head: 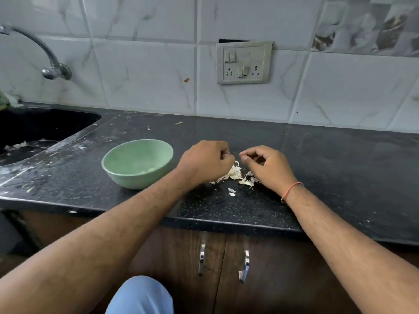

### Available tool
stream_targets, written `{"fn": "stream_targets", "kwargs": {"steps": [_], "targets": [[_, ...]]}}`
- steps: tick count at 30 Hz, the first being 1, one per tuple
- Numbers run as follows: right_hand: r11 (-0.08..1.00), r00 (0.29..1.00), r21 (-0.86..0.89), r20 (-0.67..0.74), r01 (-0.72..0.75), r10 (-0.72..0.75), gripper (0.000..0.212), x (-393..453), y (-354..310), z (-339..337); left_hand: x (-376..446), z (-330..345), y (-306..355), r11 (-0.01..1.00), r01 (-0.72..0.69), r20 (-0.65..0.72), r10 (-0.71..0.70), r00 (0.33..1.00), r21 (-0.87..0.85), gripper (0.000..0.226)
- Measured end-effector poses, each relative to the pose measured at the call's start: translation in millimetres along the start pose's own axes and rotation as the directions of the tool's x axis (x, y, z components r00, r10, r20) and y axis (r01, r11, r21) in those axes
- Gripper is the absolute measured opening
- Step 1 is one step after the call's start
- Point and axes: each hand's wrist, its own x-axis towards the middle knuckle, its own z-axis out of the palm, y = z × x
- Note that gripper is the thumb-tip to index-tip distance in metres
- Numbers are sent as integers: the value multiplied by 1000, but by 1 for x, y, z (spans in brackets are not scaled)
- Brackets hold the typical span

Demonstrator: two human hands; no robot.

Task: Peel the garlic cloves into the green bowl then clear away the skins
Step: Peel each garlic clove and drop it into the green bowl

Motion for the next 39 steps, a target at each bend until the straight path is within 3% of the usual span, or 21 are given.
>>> {"fn": "stream_targets", "kwargs": {"steps": [14, 18, 21, 25, 30, 36, 39], "targets": [[992, 969, -58, 227, 109, -93, 6, 2, -5, 6, 6, -2, -30, 996, -89, 87, 86, 992, 24, 14], [996, 963, -49, 263, 68, -53, 12, 8, -2, 7, 9, 1, -31, 998, -56, 115, 52, 992, 25, 29], [995, 935, -91, 354, 43, -8, 13, 21, -4, 3, 11, 6, -27, 1000, -18, 71, 18, 997, -1, 28], [989, 864, -140, 503, 43, 34, 11, 48, -11, -3, 22, 19, -24, 993, 12, -124, -26, 992, -115, 34], [992, 927, 122, 372, -13, -33, 13, 62, 4, 1, 46, 35, -35, 916, -66, -233, -30, 972, -396, 18], [939, 949, 310, 311, -148, 47, 17, 63, 18, 2, 51, 47, -47, 868, -216, -215, 130, 968, -448, 16], [895, 945, 394, 317, -209, 81, 22, 65, 19, 1, 51, 47, -48, 862, -207, -201, 125, 972, -462, 14]]}}
